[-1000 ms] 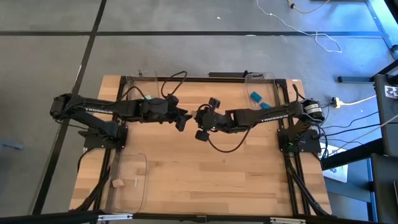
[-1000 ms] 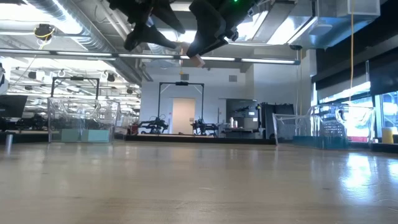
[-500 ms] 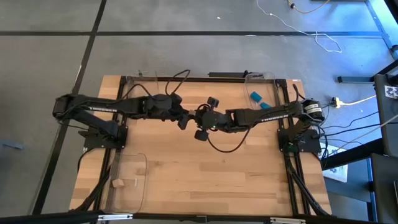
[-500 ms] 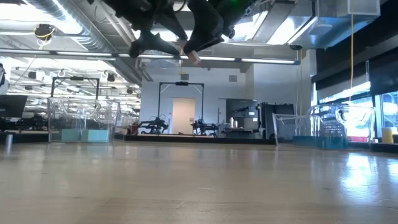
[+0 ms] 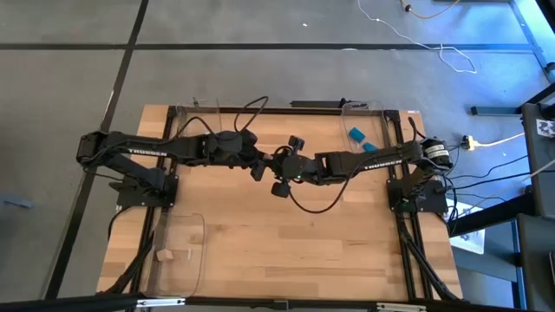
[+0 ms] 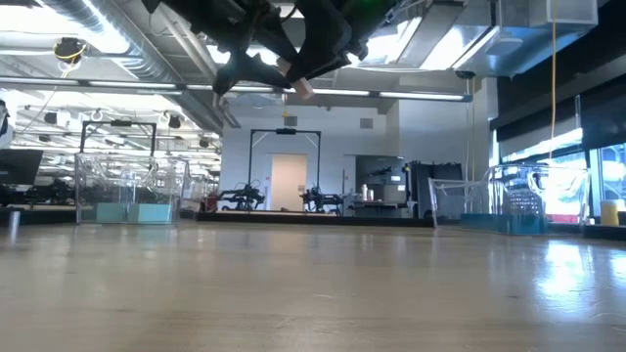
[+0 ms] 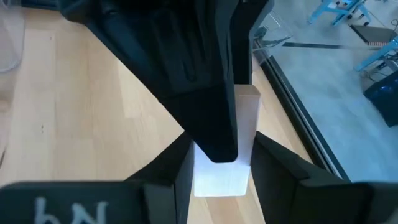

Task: Sort & place blocks by color
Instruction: Put the brown block into the bottom transparent bin

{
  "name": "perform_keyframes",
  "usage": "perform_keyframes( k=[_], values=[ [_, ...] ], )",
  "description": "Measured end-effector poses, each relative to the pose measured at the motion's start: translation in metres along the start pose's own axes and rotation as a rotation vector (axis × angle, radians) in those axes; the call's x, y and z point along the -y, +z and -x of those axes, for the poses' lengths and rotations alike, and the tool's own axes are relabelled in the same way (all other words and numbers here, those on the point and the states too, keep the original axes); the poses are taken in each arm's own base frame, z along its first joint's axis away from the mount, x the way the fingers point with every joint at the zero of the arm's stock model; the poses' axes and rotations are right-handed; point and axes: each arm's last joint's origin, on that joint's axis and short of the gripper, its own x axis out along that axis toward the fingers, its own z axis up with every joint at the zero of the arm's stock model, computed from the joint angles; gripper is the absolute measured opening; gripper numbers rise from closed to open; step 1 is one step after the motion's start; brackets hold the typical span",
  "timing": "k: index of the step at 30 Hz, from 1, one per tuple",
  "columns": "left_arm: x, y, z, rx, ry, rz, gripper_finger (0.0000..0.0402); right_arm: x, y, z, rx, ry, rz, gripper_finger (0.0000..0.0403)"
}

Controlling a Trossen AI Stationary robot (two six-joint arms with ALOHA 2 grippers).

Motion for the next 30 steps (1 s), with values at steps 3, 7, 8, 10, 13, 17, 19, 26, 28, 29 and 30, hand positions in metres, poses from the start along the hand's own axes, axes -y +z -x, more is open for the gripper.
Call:
perform_keyframes(
  k=[3, 7, 8, 10, 13, 17, 19, 26, 28, 29, 30],
  values=[
    [0.000, 0.000, 0.000, 0.004, 0.006, -0.013, 0.0139, 0.000, 0.000, 0.000, 0.003, 0.000, -0.005, 0.0129],
    [-0.001, 0.000, 0.000, 0.006, 0.018, -0.032, 0.0080, 0.000, 0.000, -0.001, 0.001, -0.011, 0.001, 0.0129],
    [-0.001, 0.000, 0.000, 0.007, 0.022, -0.034, 0.0064, 0.000, 0.000, -0.001, 0.001, -0.015, 0.002, 0.0127],
    [-0.002, -0.001, 0.000, -0.005, 0.035, -0.067, 0.0044, 0.000, 0.000, -0.001, -0.003, -0.005, 0.002, 0.0121],
    [-0.003, -0.002, 0.000, -0.010, 0.043, -0.107, 0.0044, -0.001, 0.000, 0.000, -0.003, 0.004, 0.001, 0.0121],
    [-0.004, -0.003, 0.000, -0.018, 0.053, -0.117, 0.0044, -0.001, 0.000, -0.001, -0.004, 0.033, -0.002, 0.0113],
    [-0.004, -0.003, 0.000, -0.019, 0.053, -0.128, 0.0044, -0.001, -0.001, -0.001, -0.004, 0.033, -0.002, 0.0110],
    [-0.008, -0.006, 0.003, -0.060, 0.096, -0.163, 0.0044, -0.003, -0.001, 0.000, -0.008, 0.078, -0.086, 0.0115],
    [-0.008, -0.006, 0.007, -0.076, 0.091, -0.170, 0.0044, -0.004, -0.001, 0.000, -0.016, 0.108, -0.098, 0.0116],
    [-0.008, -0.006, 0.010, -0.086, 0.088, -0.172, 0.0044, -0.004, -0.001, 0.000, -0.017, 0.113, -0.101, 0.0116],
    [-0.009, -0.006, 0.013, -0.096, 0.091, -0.179, 0.0044, -0.004, -0.001, 0.000, -0.017, 0.116, -0.103, 0.0116]
  ],
)
